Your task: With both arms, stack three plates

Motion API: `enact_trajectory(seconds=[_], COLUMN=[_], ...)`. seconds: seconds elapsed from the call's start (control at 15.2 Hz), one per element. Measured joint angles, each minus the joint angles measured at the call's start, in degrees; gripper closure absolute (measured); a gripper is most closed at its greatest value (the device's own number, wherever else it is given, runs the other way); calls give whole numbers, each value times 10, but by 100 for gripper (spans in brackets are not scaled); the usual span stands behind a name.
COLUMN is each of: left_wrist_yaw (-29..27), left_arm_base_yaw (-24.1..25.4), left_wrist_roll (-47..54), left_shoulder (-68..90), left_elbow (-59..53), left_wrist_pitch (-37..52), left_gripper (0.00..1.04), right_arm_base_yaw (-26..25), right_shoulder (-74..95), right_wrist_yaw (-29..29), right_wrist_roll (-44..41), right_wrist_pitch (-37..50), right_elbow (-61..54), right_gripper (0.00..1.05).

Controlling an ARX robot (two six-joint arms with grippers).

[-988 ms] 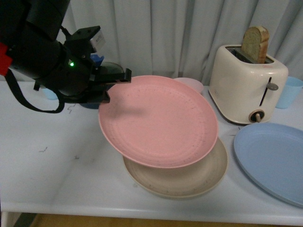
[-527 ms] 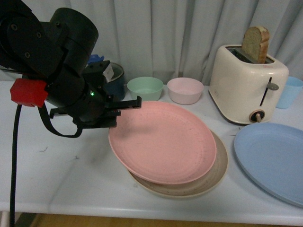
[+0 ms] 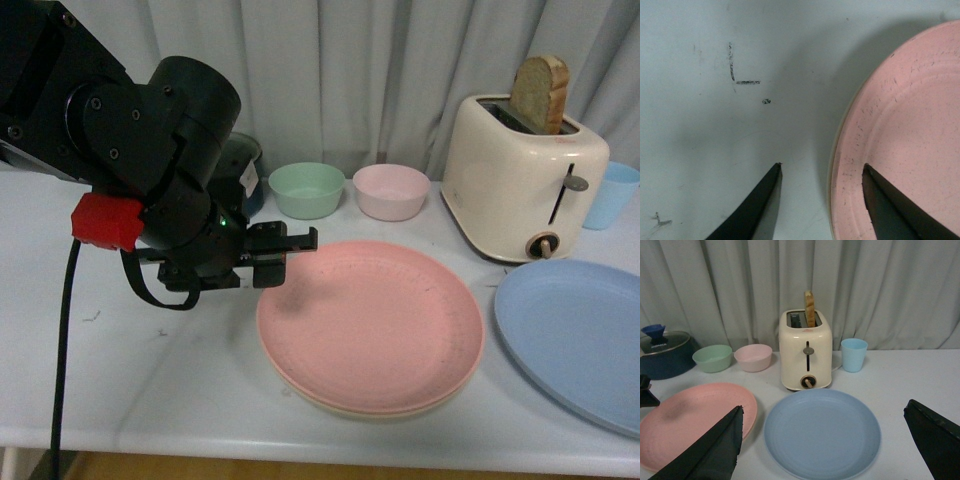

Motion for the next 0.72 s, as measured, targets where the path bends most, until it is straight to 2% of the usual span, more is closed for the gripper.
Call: enact_trajectory(seconds=[0.2, 0.33, 0.4, 0.46, 0.53, 0.59, 0.72], left_wrist_yaw=[-21, -43, -91, -156, -163, -158, -136], left_arm_base_yaw=[1, -1, -5, -1, 14, 35, 64], left_wrist_roll=[28, 78, 113, 128, 136, 141, 142], left_shoulder=[-64, -182, -248, -287, -308, -320, -375], left_elbow=[-54, -146, -198, -257, -323, -398, -487], left_wrist_pitch=[45, 181, 301, 461, 547, 604, 643], left_gripper=[26, 5, 10, 22, 33, 45, 69], right_arm_base_yaw=[0, 0, 0, 0, -1, 0, 0], right_shoulder=[0, 0, 0, 0, 0, 0, 0], right_wrist_yaw=[0, 0, 0, 0, 0, 0, 0], right_wrist_roll=[0, 0, 0, 0, 0, 0, 0], right_wrist_pitch=[0, 0, 0, 1, 0, 0, 0], right_elbow=[0, 0, 0, 0, 0, 0, 0], right_gripper=[6, 6, 6, 6, 6, 6, 6])
